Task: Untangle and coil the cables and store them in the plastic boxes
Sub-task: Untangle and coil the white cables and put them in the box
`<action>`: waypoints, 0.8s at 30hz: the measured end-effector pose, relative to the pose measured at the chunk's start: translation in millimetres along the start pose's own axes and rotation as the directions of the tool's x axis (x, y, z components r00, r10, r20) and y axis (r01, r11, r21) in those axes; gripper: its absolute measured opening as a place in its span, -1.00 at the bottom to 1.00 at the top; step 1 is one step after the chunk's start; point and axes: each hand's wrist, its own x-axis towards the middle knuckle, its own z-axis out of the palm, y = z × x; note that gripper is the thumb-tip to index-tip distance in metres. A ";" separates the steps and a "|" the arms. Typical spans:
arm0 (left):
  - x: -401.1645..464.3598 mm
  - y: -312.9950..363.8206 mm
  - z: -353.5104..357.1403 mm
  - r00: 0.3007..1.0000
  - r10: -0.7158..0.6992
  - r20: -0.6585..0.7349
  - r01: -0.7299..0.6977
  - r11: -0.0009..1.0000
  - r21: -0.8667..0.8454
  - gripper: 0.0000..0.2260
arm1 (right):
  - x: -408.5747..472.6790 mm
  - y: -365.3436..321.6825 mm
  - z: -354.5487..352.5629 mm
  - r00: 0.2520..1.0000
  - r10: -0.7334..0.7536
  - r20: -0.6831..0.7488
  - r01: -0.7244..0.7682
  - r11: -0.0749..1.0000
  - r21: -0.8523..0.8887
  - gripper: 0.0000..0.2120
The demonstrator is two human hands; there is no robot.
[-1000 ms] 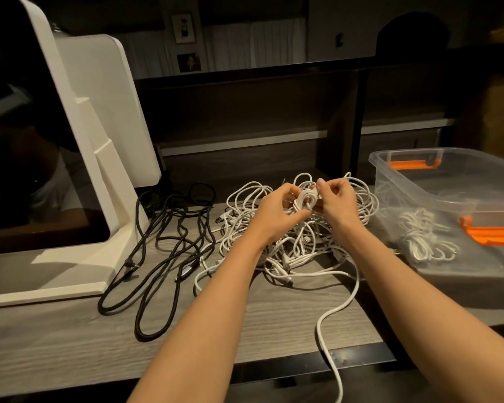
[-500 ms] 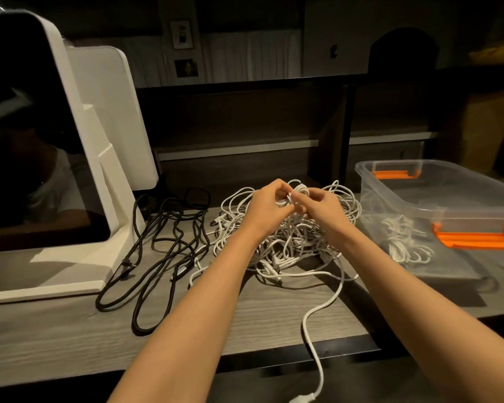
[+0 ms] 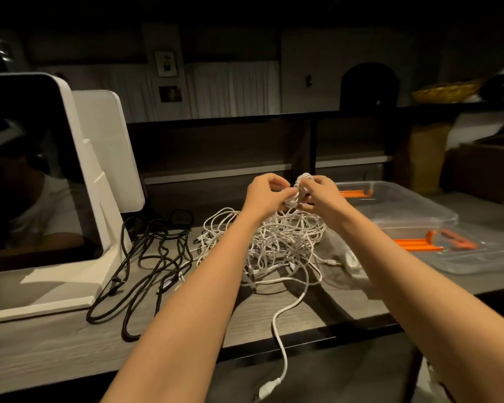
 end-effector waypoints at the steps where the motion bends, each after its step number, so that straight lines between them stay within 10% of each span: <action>1: 0.0 5.5 5.0 1.000 0.014 -0.004 -0.014 1.000 0.000 -0.87 | -2.4 -4.5 -5.1 1.000 -0.014 0.003 0.014 1.000 0.004 -0.77; 11: -2.8 32.5 63.9 0.991 0.041 0.127 -0.037 0.999 -0.035 -0.76 | 7.7 -7.5 -72.4 0.923 -0.040 -0.382 -0.087 0.946 -0.311 -0.60; 19: -4.0 26.3 80.6 0.983 0.021 0.183 -0.041 0.993 0.107 -0.74 | 3.0 -2.7 -93.7 0.962 0.107 -0.252 -0.268 0.561 -0.783 -0.70; 24: -4.3 25.8 68.6 0.989 0.012 0.146 -0.029 0.993 0.113 -0.86 | -1.9 -9.1 -77.6 0.953 -0.072 -0.296 -0.173 0.673 -0.719 -0.78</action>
